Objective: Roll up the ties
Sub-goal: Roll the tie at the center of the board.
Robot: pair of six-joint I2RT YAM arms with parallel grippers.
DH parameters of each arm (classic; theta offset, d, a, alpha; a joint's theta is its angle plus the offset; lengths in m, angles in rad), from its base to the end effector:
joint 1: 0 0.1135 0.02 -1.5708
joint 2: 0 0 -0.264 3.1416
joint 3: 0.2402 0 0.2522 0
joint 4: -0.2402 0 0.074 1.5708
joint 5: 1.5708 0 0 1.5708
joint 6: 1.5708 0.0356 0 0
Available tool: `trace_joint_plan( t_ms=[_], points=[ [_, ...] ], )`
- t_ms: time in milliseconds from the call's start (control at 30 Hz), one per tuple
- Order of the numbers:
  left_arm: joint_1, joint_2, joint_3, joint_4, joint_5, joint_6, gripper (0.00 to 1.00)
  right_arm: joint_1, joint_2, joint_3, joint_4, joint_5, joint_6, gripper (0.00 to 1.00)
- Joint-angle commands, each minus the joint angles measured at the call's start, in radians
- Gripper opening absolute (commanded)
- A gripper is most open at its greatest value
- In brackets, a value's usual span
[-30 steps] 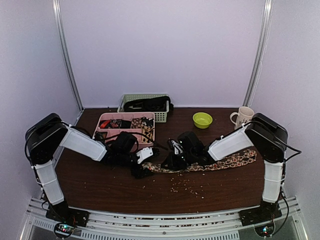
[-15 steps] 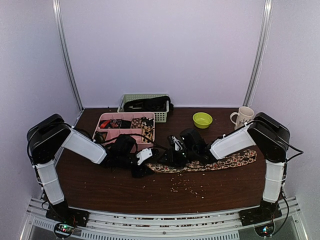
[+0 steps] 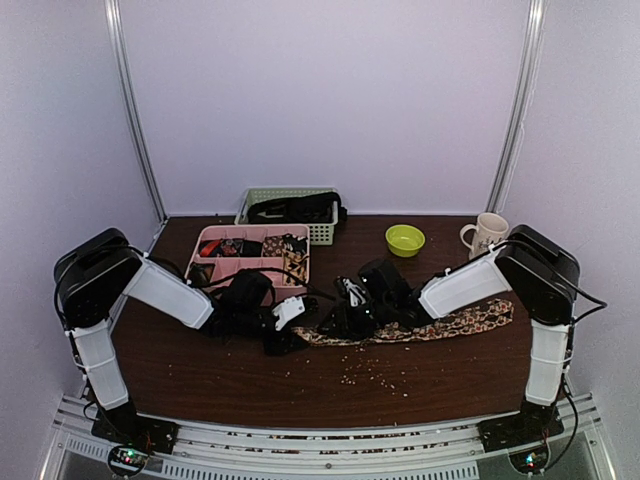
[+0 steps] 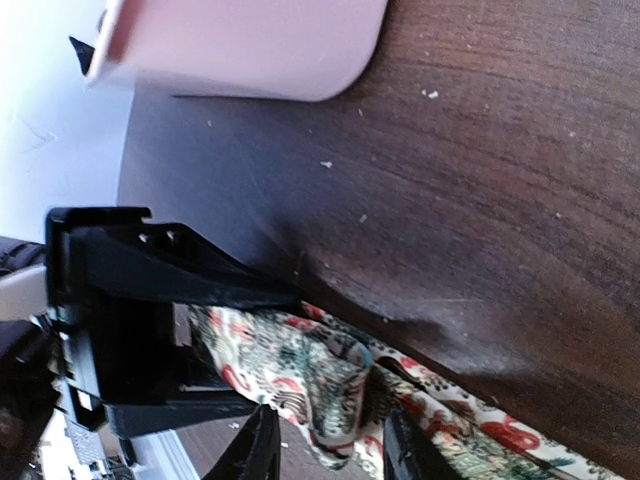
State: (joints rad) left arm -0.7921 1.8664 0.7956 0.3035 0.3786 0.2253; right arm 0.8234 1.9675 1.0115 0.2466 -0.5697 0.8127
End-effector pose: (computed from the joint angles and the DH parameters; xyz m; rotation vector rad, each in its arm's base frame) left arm 0.2323 -0.2542 0.1055 1.3259 1.9805 -0.7192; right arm 0.2518 0.3000 0.1238 -0.3632 2.5948 1.3905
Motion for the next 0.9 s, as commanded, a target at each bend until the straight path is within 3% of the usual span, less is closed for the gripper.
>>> trace_joint_plan(
  t_ms=[0, 133, 300, 467, 700, 867],
  points=[
    [-0.003, 0.019, -0.019, -0.003, -0.023, -0.003, 0.44, 0.010, 0.016, 0.039, -0.067, 0.029, -0.048, 0.25],
    [0.007, -0.041, -0.080, 0.056, -0.032, -0.011, 0.58, 0.011, 0.023, 0.049, -0.097, 0.049, -0.065, 0.00],
    [0.044, -0.162, -0.207, 0.147, -0.033, 0.002, 0.65, 0.010, 0.045, 0.038, -0.113, 0.060, -0.069, 0.00],
    [0.055, -0.151, -0.215, 0.169, -0.026, 0.003, 0.65, 0.010, 0.048, 0.026, -0.109, 0.069, -0.064, 0.00],
    [0.062, -0.128, -0.244, 0.232, -0.010, 0.022, 0.59, 0.010, 0.051, 0.028, -0.118, 0.073, -0.070, 0.00],
    [0.060, -0.150, -0.239, 0.225, 0.016, 0.027, 0.43, 0.010, 0.051, 0.025, -0.114, 0.074, -0.067, 0.00]
  ],
)
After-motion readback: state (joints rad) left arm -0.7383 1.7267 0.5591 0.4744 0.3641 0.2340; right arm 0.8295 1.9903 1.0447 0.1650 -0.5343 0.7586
